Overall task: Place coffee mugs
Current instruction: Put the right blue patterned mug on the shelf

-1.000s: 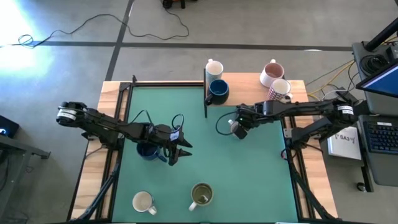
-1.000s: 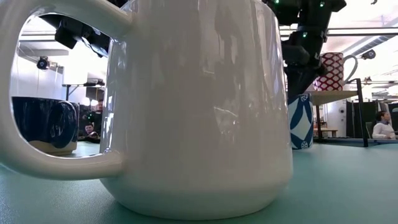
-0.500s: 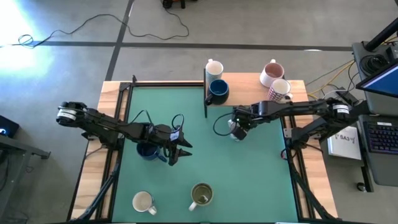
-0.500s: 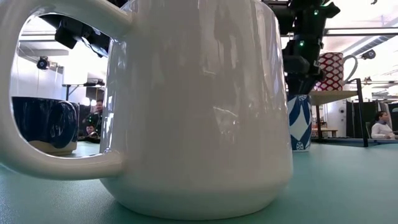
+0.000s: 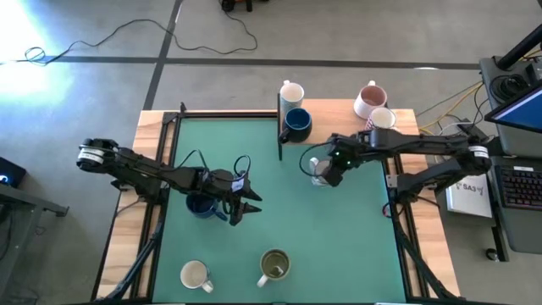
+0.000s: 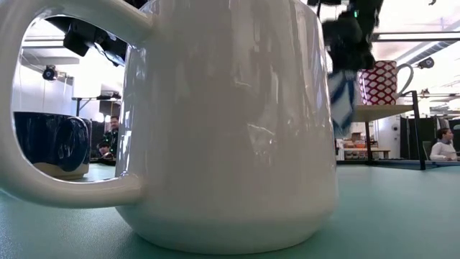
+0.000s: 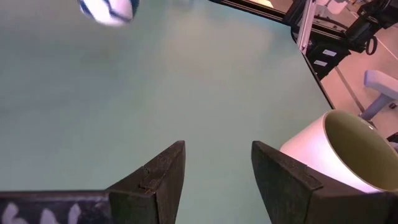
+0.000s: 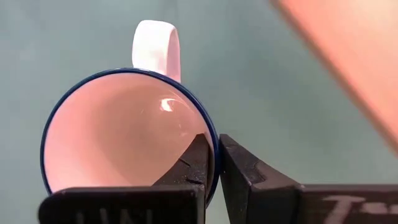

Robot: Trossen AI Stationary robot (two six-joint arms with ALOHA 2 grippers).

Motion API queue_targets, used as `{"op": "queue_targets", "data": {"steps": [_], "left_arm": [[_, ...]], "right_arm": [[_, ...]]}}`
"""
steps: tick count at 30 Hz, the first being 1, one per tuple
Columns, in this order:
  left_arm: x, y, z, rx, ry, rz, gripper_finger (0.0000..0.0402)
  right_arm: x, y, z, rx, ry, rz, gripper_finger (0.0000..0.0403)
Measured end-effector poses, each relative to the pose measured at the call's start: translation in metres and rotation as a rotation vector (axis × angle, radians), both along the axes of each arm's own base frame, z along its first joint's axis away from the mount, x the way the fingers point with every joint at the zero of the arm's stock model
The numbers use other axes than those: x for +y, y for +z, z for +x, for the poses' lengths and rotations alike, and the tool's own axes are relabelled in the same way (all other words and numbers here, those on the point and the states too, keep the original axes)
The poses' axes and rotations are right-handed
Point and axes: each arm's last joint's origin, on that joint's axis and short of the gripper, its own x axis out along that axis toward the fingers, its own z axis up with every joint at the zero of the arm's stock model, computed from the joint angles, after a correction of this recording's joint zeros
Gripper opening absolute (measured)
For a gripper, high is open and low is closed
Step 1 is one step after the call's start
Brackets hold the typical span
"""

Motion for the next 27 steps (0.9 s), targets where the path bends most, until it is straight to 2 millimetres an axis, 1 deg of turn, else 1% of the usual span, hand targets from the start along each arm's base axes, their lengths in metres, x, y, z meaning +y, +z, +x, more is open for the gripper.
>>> {"op": "queue_targets", "data": {"steps": [3,8,11,13,15,20,23,27], "left_arm": [[0.000,0.000,0.000,0.000,0.000,0.000,0.0168],[0.000,0.000,0.000,-0.001,-0.003,0.007,0.0168],[0.000,0.000,0.000,-0.001,-0.004,0.007,0.0168],[0.000,0.000,0.000,-0.001,-0.004,0.007,0.0168],[0.000,0.000,0.000,-0.002,-0.004,0.007,0.0168],[0.000,0.000,0.000,-0.003,-0.007,0.014,0.0168],[0.000,0.000,0.000,-0.007,-0.018,0.033,0.0168],[0.000,0.000,0.000,-0.016,-0.039,0.072,0.0168]], "right_arm": [[0.000,0.017,-0.006,0.002,-0.003,-0.006,0.0013],[-0.002,0.047,-0.005,-0.056,-0.018,-0.062,0.0013],[-0.004,0.060,-0.008,-0.033,-0.028,-0.092,0.0013],[-0.006,0.070,-0.007,-0.051,-0.040,-0.117,0.0013],[-0.008,0.079,-0.011,-0.041,-0.048,-0.138,0.0013],[-0.017,0.094,-0.017,-0.031,-0.062,-0.154,0.0013],[-0.023,0.098,-0.023,-0.004,-0.070,-0.167,0.0013],[-0.035,0.099,-0.025,0.008,-0.078,-0.188,0.0013]]}}
